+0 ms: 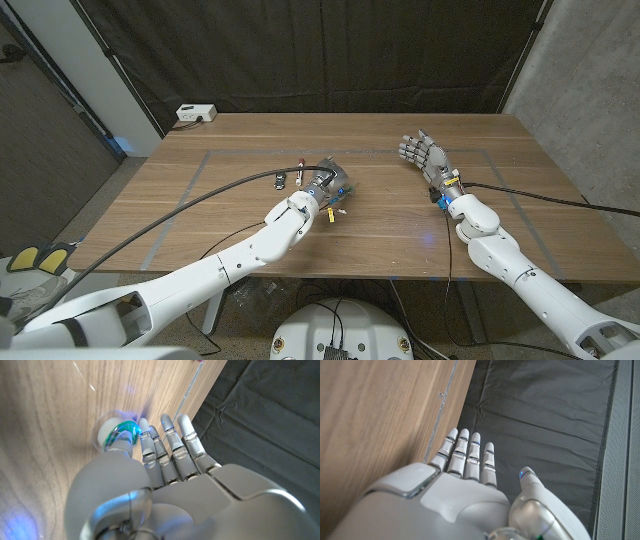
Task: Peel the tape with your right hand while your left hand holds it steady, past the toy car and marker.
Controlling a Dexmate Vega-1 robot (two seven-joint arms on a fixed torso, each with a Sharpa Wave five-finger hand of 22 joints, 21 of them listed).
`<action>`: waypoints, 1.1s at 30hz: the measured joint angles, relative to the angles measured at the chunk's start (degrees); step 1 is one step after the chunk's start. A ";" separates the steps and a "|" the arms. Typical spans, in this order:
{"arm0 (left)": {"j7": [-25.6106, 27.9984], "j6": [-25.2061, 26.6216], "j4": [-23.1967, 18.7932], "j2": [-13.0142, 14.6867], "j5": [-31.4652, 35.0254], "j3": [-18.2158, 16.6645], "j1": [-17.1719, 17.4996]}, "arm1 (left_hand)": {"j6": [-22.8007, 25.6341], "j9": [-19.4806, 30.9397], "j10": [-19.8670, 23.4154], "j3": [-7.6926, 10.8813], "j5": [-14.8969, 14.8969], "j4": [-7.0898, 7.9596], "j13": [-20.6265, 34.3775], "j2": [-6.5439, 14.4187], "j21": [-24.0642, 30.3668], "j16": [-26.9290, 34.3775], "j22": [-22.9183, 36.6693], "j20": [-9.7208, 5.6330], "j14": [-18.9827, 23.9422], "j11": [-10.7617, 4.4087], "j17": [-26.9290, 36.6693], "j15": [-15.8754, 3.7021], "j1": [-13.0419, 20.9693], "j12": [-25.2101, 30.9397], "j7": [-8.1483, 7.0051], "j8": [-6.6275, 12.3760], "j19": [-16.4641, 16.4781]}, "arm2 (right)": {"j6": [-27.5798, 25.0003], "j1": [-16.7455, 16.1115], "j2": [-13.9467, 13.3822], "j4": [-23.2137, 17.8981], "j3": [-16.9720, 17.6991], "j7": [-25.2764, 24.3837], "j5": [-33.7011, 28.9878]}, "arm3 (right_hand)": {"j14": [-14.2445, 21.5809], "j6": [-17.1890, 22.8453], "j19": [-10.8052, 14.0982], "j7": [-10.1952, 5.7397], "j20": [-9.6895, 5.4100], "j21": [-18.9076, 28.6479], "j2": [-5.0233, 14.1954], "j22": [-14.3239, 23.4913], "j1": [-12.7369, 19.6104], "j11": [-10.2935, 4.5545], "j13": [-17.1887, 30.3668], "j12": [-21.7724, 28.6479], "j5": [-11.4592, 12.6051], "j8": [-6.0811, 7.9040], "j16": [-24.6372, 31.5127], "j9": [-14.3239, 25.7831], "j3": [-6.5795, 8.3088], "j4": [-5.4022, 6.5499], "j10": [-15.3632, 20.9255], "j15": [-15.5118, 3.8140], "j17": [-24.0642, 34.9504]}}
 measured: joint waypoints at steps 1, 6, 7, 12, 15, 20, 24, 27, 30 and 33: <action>0.00 0.00 0.12 -0.09 0.00 0.00 0.00 | -0.20 -0.01 0.34 0.66 -0.07 0.24 -0.07 -0.04 -0.99 -0.43 -1.62 -0.03 1.40 0.35 -1.60 -0.15 -0.10 -0.74 0.20 -0.04 1.76 | -0.07 0.00 -0.06 -0.27 -0.02 -0.13 -0.07 | 0.00 0.02 0.00 0.02 0.00 0.00 0.00 0.00 0.00 0.14 0.00 0.00 0.00 0.00 0.00 0.00 -0.16 0.16 0.14 0.00 0.00; -0.09 0.93 0.98 -0.54 -1.23 0.11 -0.01 | 1.25 0.17 0.78 5.23 -0.42 -1.78 0.13 1.09 -1.28 0.88 -4.17 -0.42 13.14 2.72 -5.05 -3.03 1.31 -1.96 -0.73 1.72 11.36 | -0.29 -0.03 -0.26 -0.70 -0.04 -0.41 -0.22 | 0.21 0.31 0.32 0.31 0.32 0.00 0.00 0.00 0.00 0.21 0.00 0.00 0.00 0.00 0.00 0.00 -0.23 0.23 0.22 -0.21 0.00; 0.03 0.98 0.98 -0.54 -1.28 0.11 -0.01 | 2.18 0.22 1.66 5.39 -0.42 -1.62 0.37 1.19 -0.81 1.59 -4.15 -0.56 15.65 3.60 -4.81 -4.06 2.38 -1.96 -0.14 2.12 12.77 | -0.29 -0.04 -0.27 -0.73 -0.04 -0.41 -0.22 | 0.22 0.31 0.32 0.31 0.31 0.00 0.00 0.00 0.00 0.30 0.00 0.00 0.00 0.00 0.00 0.00 -0.23 0.23 0.31 -0.22 0.00; 4.18 2.21 2.19 -0.77 -2.38 0.52 0.16 | 4.36 0.81 4.17 5.47 -0.41 -1.54 2.39 3.05 0.79 4.51 -3.92 -1.04 22.52 7.52 -2.01 -7.94 6.41 -1.06 2.05 2.12 15.28 | -0.54 -0.05 -0.41 -0.90 -0.10 -0.61 -0.37 | 0.22 0.31 0.32 0.31 0.31 0.00 0.00 0.00 0.00 0.40 0.00 0.00 0.00 0.00 0.00 0.00 -0.23 0.23 0.40 -0.22 0.00; 7.13 3.07 4.22 -1.02 -2.94 0.95 0.88 | 4.87 1.52 4.50 5.47 -0.50 -1.54 3.81 3.49 1.74 5.59 -3.52 -1.03 23.67 7.85 -0.12 -8.68 6.85 -0.62 2.57 2.12 15.25 | -0.81 -0.02 -0.42 -0.90 -0.15 -0.63 -0.40 | 0.43 0.31 0.32 0.31 0.31 0.00 0.00 0.00 0.01 0.40 0.00 0.00 0.00 0.00 0.00 0.00 -0.23 0.23 0.40 0.01 0.00; 14.65 5.27 7.22 -1.69 -4.66 1.20 1.81 | 6.25 2.02 5.41 5.47 -0.94 -1.54 5.53 4.25 3.28 6.98 -3.22 -0.94 25.16 8.76 2.17 -8.95 7.61 0.27 3.97 2.12 14.93 | -1.13 0.25 -0.43 -0.75 -0.27 -0.59 -0.41 | 0.42 0.30 0.33 0.31 0.33 0.00 0.01 0.00 0.01 0.40 0.00 0.00 0.00 0.00 0.00 0.00 -0.23 0.22 0.40 0.01 0.00; 19.90 6.58 9.93 -2.57 -6.38 1.22 2.49 | 7.09 2.08 5.92 5.47 -0.96 -1.54 6.40 4.56 3.85 7.40 -3.22 -1.05 25.76 9.27 3.20 -8.94 7.92 0.60 4.81 2.12 15.10 | -1.29 0.42 -0.43 -0.52 -0.33 -0.47 -0.40 | 0.61 0.30 0.62 0.30 0.62 0.00 0.01 -0.01 0.01 0.10 0.00 0.00 0.00 0.00 0.00 0.00 -0.23 0.22 0.71 -0.18 0.00; 26.01 7.86 11.80 -3.23 -8.76 1.22 2.88 | 7.20 1.96 6.12 5.46 -1.00 -1.55 6.72 4.62 4.35 7.61 -3.38 -0.94 25.91 9.47 3.57 -8.80 7.98 0.60 4.92 2.12 15.39 | -1.34 0.63 -0.38 -0.21 -0.42 -0.34 -0.41 | 0.61 0.30 0.62 0.31 0.62 0.00 0.01 -0.01 0.01 0.10 0.00 0.00 0.00 0.00 0.00 0.00 -0.23 0.22 0.71 -0.18 0.00; 32.58 9.05 14.04 -4.15 -11.51 1.20 3.29 | 7.31 1.84 6.33 5.45 -1.01 -1.56 6.99 4.63 4.39 7.61 -3.39 -0.94 26.08 9.66 3.86 -8.64 7.98 0.60 5.03 2.68 15.39 | -1.35 0.85 -0.25 0.16 -0.50 -0.17 -0.41 | 0.60 0.30 0.82 0.30 0.42 0.00 0.01 -0.01 0.01 0.10 0.00 0.00 0.00 0.00 0.00 0.00 -0.23 0.22 0.71 -0.18 0.00; 38.74 9.85 16.01 -4.90 -14.02 1.22 3.51 | 7.32 1.84 6.54 5.69 -1.00 -1.32 7.41 4.71 4.47 7.61 -3.39 -0.93 26.08 9.82 4.14 -8.64 9.26 0.59 5.01 5.67 15.32 | -1.35 1.02 -0.14 0.42 -0.55 -0.04 -0.40 | 0.60 0.30 0.82 0.30 0.42 0.00 0.01 -0.01 0.01 0.10 0.00 0.00 0.00 0.00 0.00 0.00 -0.23 0.22 0.71 -0.18 -0.14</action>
